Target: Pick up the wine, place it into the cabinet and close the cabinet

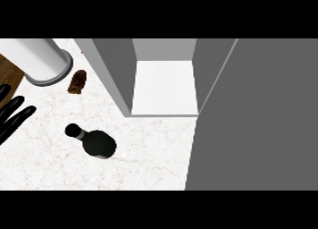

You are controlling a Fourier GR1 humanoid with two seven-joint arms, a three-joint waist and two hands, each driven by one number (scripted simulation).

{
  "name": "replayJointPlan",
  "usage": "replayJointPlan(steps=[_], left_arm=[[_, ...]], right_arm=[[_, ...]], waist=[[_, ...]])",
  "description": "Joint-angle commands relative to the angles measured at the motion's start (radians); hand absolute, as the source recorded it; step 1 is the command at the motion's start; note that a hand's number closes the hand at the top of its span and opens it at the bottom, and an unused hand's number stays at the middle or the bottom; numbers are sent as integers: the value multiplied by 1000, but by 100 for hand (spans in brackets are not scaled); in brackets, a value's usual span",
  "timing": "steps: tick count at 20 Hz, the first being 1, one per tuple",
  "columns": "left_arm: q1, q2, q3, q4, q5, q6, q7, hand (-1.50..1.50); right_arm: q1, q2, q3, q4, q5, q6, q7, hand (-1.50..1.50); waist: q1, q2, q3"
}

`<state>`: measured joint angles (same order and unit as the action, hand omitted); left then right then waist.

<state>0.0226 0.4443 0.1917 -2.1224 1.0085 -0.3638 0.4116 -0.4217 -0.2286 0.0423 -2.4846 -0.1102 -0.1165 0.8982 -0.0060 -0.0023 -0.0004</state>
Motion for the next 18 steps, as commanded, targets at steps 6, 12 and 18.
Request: replayJointPlan(steps=[6, 12, 18], left_arm=[[4, -52, 31, 135, -115, -101, -68, -150], [-70, -113, -58, 208, -279, -83, -88, -150], [1, -141, -39, 335, -375, -201, -202, -150]], right_arm=[[-58, -27, -47, -142, -75, -17, 137, -150], [-138, -35, -96, -84, -102, -25, 150, -150], [-130, 0, -6, -134, -35, -60, 192, -150]], waist=[[1, -1, 0], [-1, 0, 0], [0, -1, -1]])
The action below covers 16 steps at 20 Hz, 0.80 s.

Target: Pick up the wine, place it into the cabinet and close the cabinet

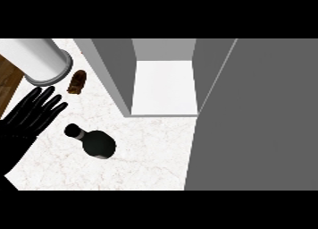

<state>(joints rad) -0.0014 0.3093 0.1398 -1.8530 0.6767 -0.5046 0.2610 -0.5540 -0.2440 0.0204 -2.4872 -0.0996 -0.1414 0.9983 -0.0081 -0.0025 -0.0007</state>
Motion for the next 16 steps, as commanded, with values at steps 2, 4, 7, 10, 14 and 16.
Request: replayJointPlan(steps=[2, 4, 7, 10, 14, 16], left_arm=[[20, -22, 2, 97, -103, -66, -77, -150], [-31, -43, 4, 192, -145, -77, -123, -150], [-49, -53, 7, 296, -214, -113, -194, -150], [-23, -87, -6, 354, -310, -137, -301, -150], [-39, -69, 7, 414, -321, -171, -338, -150], [-8, -102, -12, 398, -381, -145, -373, -150]], right_arm=[[21, -5, 1, -155, -56, -16, 110, -150], [10, -6, -61, -62, -122, 15, 35, -150], [19, -10, -52, -78, -89, 20, 17, -150], [-36, 13, 26, -115, -13, -48, 112, -150], [6, 5, -16, -156, -68, -27, 106, -150], [-17, 8, 35, -113, -8, -35, 101, -150]], waist=[[0, -1, 0], [1, 3, 0], [0, 3, 0], [-2, 0, -1], [-3, 0, 0], [4, 0, 0]])
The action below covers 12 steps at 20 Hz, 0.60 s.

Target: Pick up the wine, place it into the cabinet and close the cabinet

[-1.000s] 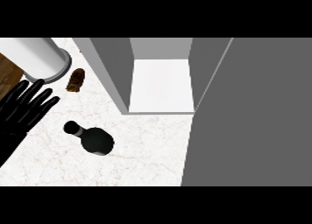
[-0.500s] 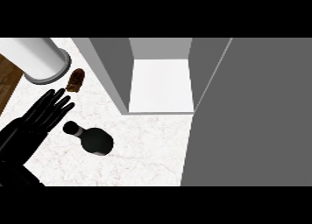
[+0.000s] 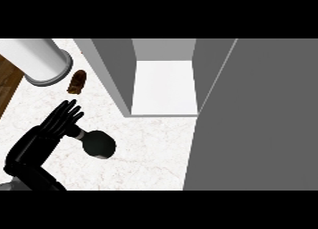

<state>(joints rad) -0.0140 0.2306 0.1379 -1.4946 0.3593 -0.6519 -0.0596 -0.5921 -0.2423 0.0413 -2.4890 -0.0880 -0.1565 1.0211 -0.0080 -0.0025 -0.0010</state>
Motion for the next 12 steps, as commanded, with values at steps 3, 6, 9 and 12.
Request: replayJointPlan(steps=[3, 6, 9, 12], left_arm=[[-41, 10, 22, 219, -117, -78, -191, -150], [-66, 31, 36, 267, -112, -79, -182, -150], [-100, 10, 22, 418, -223, -56, -306, -150], [-113, 3, -5, 422, -234, -64, -295, -150]], right_arm=[[8, 3, -20, -92, -53, -14, 58, -150], [-14, -9, -15, -123, -58, -18, 100, -150], [2, -24, -66, -108, -112, 10, 71, -150], [-19, -22, -57, -96, -88, -3, 74, -150]], waist=[[-2, 2, 0], [-2, 0, 0], [-7, 2, 0], [0, 1, 0]])
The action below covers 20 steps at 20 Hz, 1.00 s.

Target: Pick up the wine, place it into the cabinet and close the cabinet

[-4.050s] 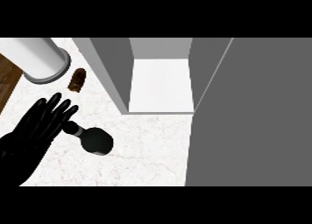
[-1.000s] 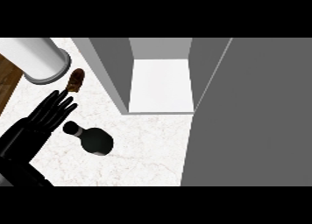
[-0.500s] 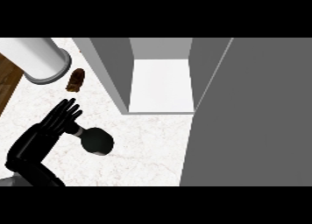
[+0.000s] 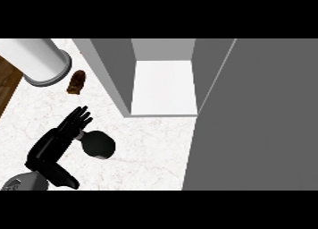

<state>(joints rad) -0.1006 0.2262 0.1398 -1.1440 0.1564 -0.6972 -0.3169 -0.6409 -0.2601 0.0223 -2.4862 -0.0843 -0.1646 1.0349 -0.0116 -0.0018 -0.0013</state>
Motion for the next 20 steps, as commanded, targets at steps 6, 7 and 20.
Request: replayJointPlan(steps=[6, 7, 20], left_arm=[[-126, 9, -8, 340, -148, 28, -227, -150], [-135, -17, -18, 336, -134, 33, -198, -150], [-211, 1, -45, 592, -176, -6, -403, -150]], right_arm=[[19, 7, 23, -107, -26, -20, 77, -150], [70, 0, 17, -186, -55, -14, 107, -150], [-22, 21, 59, -102, -1, -61, 108, -150]], waist=[[-3, 2, 0], [-12, 1, 0], [-10, 1, -2]])
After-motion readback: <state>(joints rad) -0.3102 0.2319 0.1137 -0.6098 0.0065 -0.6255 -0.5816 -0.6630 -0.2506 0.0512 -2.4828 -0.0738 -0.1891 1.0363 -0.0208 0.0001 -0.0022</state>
